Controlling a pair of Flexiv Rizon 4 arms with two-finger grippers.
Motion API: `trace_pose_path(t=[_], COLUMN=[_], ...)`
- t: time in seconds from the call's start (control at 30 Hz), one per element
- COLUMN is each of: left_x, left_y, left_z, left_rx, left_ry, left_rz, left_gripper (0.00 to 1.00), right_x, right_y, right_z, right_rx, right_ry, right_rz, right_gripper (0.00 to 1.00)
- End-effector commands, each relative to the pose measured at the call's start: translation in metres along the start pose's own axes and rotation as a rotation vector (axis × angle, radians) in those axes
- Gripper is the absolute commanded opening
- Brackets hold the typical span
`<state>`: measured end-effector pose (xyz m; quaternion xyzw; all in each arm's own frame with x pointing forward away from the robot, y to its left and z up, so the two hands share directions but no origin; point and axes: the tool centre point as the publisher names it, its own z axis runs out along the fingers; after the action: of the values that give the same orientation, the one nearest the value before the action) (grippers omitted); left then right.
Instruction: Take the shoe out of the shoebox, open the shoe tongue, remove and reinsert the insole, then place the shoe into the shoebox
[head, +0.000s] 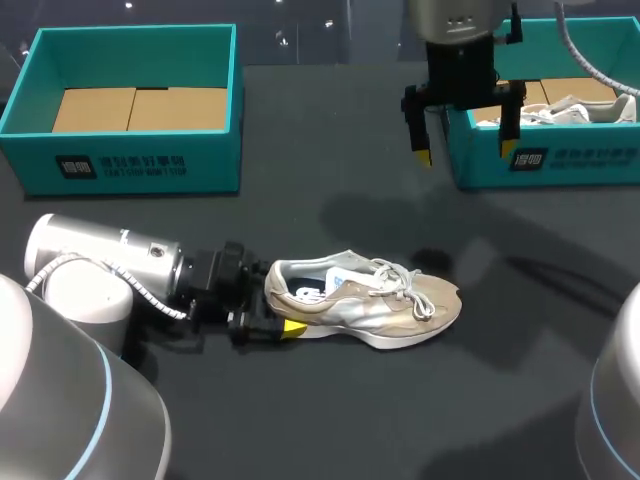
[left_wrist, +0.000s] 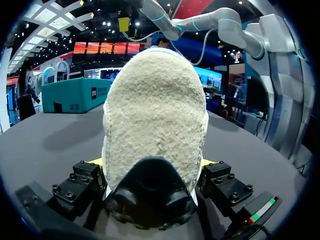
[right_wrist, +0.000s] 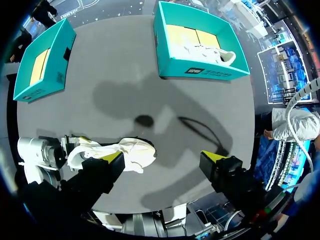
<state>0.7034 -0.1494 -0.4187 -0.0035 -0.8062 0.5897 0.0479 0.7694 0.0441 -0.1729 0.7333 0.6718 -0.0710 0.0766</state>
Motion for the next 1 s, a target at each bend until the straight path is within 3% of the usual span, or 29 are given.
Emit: trace_pose_path(t=[0.03,0.37,0.83,1.0], left_x=[0.003,0.003,0.003,0.003], left_y=[0.003,0.003,0.003,0.003], left_z=[-0.002,-0.002,-0.002,-0.002], left_rx=[0.001,0.001,0.001,0.001], left_ry=[-0.004,-0.004,-0.004,-0.004], left_rz=[0.000,0.000,0.000,0.000], left_gripper=[0.00,0.00,0.00,0.00], right_x=[0.035,0.104,0.106,0.136], right_y=[-0.022,-0.073,-0.076,-0.088], right_z=[0.002,0.009,0.010,0.015], right_rx=[-0.022,-0.042,-0.030,-0.049], right_ry=[-0.039,-0.035,-0.030,-0.099], right_rz=[0.011,-0.025,-0.025,-0.025], right_gripper=[1.00,1.00,1.00,1.00])
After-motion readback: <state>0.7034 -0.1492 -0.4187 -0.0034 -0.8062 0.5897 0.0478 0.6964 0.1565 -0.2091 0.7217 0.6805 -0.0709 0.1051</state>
